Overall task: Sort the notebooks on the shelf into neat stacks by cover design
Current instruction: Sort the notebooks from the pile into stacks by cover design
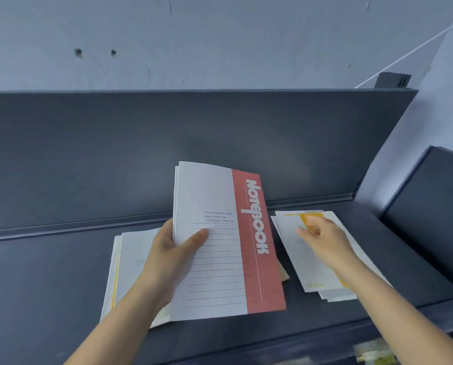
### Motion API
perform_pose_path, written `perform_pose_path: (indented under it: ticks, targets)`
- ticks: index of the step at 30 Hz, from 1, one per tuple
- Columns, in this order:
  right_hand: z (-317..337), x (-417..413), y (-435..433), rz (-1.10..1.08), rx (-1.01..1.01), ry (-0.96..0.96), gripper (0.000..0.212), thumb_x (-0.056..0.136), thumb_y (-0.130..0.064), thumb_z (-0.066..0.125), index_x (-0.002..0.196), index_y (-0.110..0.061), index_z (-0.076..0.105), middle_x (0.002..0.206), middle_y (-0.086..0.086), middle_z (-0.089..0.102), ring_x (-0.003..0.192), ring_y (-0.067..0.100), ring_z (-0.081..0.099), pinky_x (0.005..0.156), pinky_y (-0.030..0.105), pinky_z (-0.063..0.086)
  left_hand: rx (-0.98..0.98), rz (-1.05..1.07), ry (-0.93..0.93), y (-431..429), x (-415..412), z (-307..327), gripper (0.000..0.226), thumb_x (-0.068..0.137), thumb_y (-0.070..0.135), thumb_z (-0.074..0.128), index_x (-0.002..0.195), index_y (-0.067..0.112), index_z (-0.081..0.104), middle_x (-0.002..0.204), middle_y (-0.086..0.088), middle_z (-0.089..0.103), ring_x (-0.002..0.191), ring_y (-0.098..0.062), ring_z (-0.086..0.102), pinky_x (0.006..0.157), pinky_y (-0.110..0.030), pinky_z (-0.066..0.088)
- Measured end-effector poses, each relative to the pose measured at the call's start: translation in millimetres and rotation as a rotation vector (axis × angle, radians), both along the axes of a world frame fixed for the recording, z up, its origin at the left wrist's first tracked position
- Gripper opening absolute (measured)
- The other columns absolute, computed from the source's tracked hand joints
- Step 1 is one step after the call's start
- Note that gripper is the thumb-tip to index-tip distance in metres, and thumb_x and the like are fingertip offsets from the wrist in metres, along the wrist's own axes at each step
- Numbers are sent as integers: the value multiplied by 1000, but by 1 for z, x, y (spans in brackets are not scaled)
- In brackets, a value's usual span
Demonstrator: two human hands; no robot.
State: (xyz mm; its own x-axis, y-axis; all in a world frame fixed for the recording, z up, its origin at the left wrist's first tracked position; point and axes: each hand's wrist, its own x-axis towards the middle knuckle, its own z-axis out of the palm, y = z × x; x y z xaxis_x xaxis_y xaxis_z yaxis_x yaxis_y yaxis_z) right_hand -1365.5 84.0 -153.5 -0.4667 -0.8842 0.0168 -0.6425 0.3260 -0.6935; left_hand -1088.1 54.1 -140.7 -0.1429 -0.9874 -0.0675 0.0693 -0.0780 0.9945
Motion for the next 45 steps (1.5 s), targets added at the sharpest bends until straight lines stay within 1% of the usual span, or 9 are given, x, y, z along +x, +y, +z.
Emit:
perform_pose_path:
  ticks: [2,4,7,13,26,32,35,39,45]
  targets:
    - [18,48,0,175,28,-410,44,92,-36,58,129,-14,52,119,-6,60,112,15,59,95,31,46,-4,29,5,2,20,3,27,84,20,72,109,24,62,99,5,75,86,-16,73,72,-34,58]
    - [26,93,-2,296,83,-556,34,88,-34,64,117,-16,60,109,-4,70,98,13,68,86,33,54,-1,53,23,5,44,6,32,81,23,74,110,25,61,100,6,75,87,-17,73,75,-38,59]
    - [26,154,-9,284,9,-517,18,84,-16,71,99,-15,63,95,0,72,86,15,70,74,32,56,12,82,52,7,93,7,36,79,16,77,110,24,60,100,2,75,87,-21,73,73,-42,59]
    - [19,257,-26,195,-6,-591,11,89,-8,63,98,-10,58,93,6,71,84,22,69,76,40,55,122,244,173,6,219,-4,26,88,16,67,111,14,58,103,-10,74,90,-33,72,79,-55,57]
    - [-20,417,-56,201,125,-512,9,90,-14,60,98,-17,64,93,1,72,84,23,70,81,47,57,58,571,140,9,439,-20,36,87,18,67,120,12,53,107,-9,70,87,-30,70,65,-41,58]
    - [-13,431,-52,204,114,-323,23,92,-8,54,112,-19,58,119,3,63,99,22,63,72,30,52,0,560,149,5,446,-3,28,88,21,66,113,19,55,101,-2,72,82,-23,72,63,-39,58]
    - [0,433,-44,277,32,-335,34,96,-23,53,130,-20,50,126,-6,52,98,14,58,70,22,45,35,417,139,4,418,6,20,89,24,65,107,19,57,94,-4,75,75,-23,74,55,-37,58]
    - [11,425,-33,436,104,-579,39,95,-47,47,121,-20,58,125,-9,61,108,10,58,92,30,48,95,239,110,5,353,4,14,90,25,63,100,18,57,85,-4,76,71,-24,74,50,-33,57]
    - [7,367,-18,238,-14,-531,31,82,-17,73,109,-22,58,111,-3,66,102,19,64,85,37,56,150,150,37,-2,269,-6,24,84,22,71,103,16,56,95,-3,75,76,-25,74,67,-46,60]
